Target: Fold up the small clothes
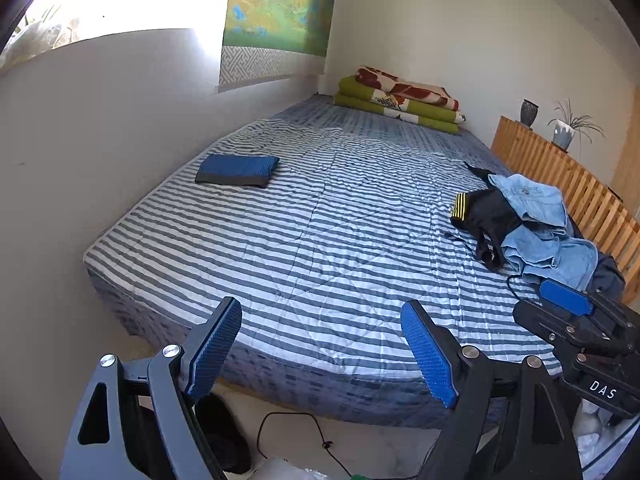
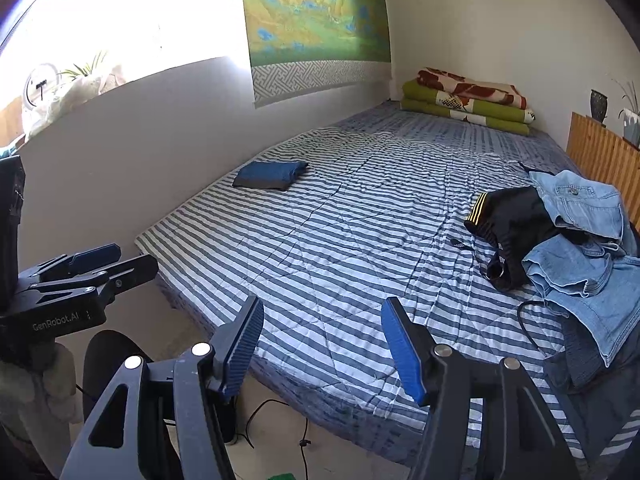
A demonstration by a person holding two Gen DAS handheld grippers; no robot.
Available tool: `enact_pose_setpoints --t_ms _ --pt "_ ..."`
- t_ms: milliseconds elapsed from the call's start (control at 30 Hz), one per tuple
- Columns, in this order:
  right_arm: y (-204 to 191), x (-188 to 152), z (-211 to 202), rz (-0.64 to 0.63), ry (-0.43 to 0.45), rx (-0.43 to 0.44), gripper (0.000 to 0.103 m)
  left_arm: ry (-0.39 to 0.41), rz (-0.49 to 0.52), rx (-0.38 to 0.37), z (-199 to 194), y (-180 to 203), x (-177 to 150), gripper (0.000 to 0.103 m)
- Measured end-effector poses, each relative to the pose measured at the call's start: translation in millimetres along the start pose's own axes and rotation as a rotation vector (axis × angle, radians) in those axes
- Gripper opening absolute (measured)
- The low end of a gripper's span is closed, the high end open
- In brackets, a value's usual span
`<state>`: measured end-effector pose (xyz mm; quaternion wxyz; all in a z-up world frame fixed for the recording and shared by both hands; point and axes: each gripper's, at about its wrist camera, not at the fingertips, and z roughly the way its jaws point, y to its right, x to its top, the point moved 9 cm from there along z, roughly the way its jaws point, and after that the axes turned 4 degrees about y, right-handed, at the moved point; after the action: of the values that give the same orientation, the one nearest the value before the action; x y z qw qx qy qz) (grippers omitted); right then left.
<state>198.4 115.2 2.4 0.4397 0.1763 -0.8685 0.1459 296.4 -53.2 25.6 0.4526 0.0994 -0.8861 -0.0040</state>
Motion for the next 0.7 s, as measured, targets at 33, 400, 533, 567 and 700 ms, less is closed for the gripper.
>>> enact_pose_setpoints --t_ms 33,400,533,567,700 --pt "-1.0 0.0 0.2 -0.002 -0.001 0.001 0.057 0.0 0.001 0.001 0.7 0.5 -0.2 0.085" --pt "0.1 -3.1 4.5 0.01 -0.019 0.004 0.057 -0.008 0.016 0.006 7.0 1.8 -1.1 0.085" --pt "2.1 -4.1 5.6 0.018 -0.021 0.004 0.058 -0.01 0.017 0.006 9.2 2.8 -0.6 0.085" --pt "2.8 -4.1 6.0 0.02 -0.022 0.004 0.058 -0.01 0.018 0.006 9.4 3.3 -0.3 0.085" --pt "3.8 -4.7 6.6 0.024 -0.024 0.005 0.058 -0.014 0.022 0.005 11.8 5.4 -0.7 0.085"
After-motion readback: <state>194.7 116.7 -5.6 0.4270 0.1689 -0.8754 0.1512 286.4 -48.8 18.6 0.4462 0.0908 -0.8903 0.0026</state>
